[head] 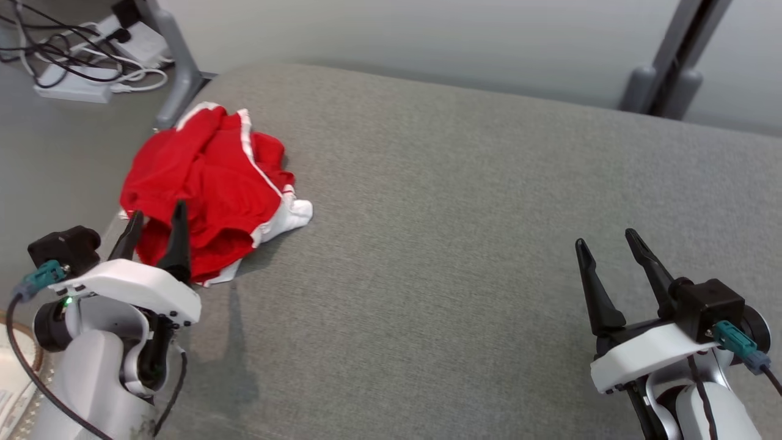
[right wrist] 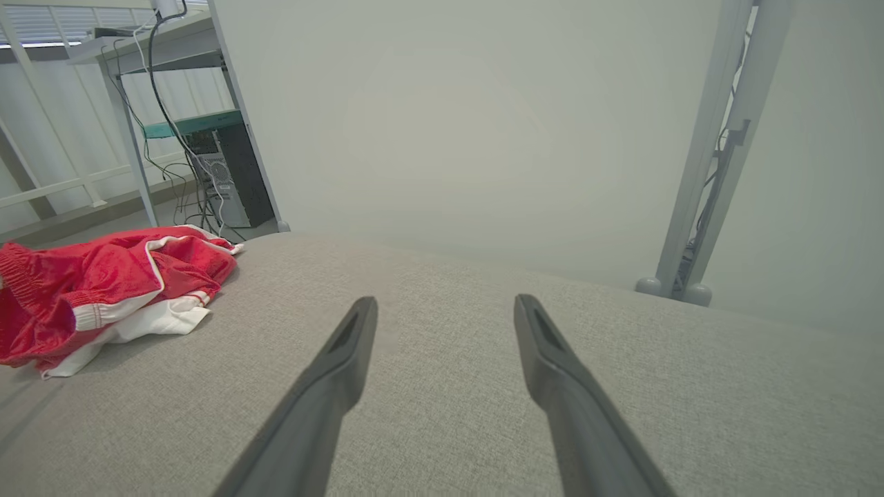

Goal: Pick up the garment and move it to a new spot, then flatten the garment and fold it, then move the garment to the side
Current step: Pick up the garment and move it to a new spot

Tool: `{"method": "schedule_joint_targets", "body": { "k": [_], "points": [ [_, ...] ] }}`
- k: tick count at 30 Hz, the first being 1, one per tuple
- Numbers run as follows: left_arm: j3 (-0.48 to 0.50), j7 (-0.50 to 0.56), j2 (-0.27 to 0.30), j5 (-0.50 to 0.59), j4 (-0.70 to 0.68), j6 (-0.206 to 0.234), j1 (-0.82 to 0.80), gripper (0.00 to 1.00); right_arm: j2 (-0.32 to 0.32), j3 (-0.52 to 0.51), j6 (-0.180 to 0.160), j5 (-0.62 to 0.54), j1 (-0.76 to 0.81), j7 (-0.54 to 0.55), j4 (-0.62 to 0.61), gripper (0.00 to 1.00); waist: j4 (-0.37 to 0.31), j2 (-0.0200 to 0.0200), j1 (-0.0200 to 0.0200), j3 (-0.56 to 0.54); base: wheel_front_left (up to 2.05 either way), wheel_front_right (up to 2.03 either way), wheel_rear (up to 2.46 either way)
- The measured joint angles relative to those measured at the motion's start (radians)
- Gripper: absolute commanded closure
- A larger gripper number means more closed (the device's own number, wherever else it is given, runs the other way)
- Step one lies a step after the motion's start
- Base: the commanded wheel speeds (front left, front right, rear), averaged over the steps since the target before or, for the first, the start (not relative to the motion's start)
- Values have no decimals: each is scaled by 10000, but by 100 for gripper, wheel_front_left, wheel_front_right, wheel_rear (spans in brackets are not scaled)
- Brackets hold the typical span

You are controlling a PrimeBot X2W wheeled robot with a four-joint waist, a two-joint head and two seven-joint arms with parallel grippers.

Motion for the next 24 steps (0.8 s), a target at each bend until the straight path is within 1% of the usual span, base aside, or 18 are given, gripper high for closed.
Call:
{"method": "schedule_joint_targets", "body": {
  "k": [3, 7, 11, 15, 16, 17, 18, 22, 24],
  "points": [
    [203, 418, 84, -366, 940, -81, -385, 0, -4, -6, 0, -82, -95, 71, -111, 0, -327, 0, 1, 342, 0, 0, 0],
    [523, 648, 182, -706, 2178, -6, -816, 0, -56, -33, 0, -142, -243, 121, -184, 0, -713, 0, 0, 782, 0, 0, 0],
    [863, 476, 311, -997, 3137, 10, -1124, 0, -58, -42, 0, -161, -308, 142, -228, 0, -1029, 0, 0, 1105, 0, 0, 0],
    [861, 92, 359, -1003, 3661, -205, -1457, 0, -56, -63, 0, -161, -356, 142, -263, 0, -1186, 0, 1, 1291, 0, 0, 0],
    [853, -48, 393, -995, 3789, -251, -1550, 18, -58, -65, 0, -161, -360, 144, -267, 0, -1203, 0, 0, 1314, 0, 0, 0],
    [844, -151, 443, -972, 3904, -305, -1633, 64, -56, -63, 0, -161, -373, 151, -272, 0, -1218, 0, 0, 1328, 0, 0, 0],
    [844, -217, 491, -968, 4033, -366, -1712, 100, -54, -56, 0, -161, -394, 153, -274, 0, -1232, 0, 0, 1335, 0, 0, 0],
    [800, -681, 721, -811, 4416, -508, -1893, 100, -52, -86, 0, -161, -404, 153, -276, 0, -1269, 0, 0, 1302, 0, 0, 0],
    [779, -1127, 888, -652, 4412, -508, -2011, 100, -48, -134, 0, -161, -403, 153, -278, 0, -1274, 0, 0, 1271, 0, 0, 0]
  ]
}}
